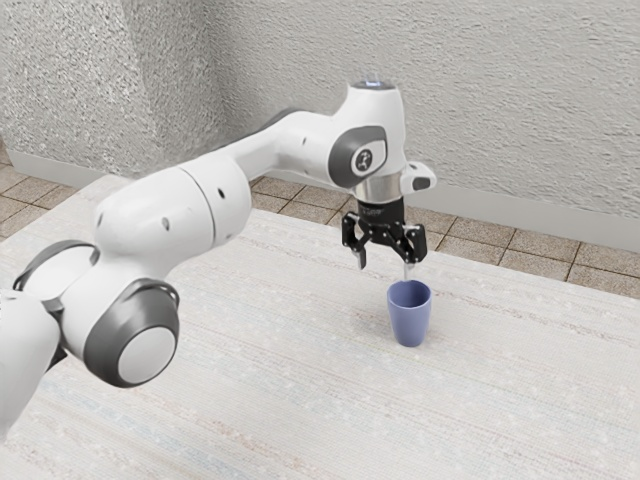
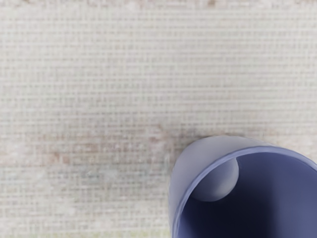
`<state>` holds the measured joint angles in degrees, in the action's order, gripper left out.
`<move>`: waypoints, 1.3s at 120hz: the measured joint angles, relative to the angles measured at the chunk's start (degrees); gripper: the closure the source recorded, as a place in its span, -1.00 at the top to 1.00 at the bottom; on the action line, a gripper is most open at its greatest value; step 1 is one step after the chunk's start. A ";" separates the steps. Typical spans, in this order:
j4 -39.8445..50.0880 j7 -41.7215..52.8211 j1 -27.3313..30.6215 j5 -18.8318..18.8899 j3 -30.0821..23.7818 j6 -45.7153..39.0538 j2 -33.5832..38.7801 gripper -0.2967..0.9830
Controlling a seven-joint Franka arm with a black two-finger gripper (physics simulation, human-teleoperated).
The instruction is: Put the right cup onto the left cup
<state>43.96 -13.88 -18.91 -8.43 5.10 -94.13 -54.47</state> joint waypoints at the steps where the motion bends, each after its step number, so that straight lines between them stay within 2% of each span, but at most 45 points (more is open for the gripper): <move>1: -0.05 -0.07 0.00 0.00 0.00 -0.02 -0.12 0.50; 84: -0.34 -3.35 0.05 -0.61 -1.40 -3.20 -5.16 0.47; 156: -1.31 -4.23 0.02 -0.31 -1.00 -3.64 -5.24 -0.44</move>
<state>42.65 -18.11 -18.90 -8.73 4.10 -97.77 -59.71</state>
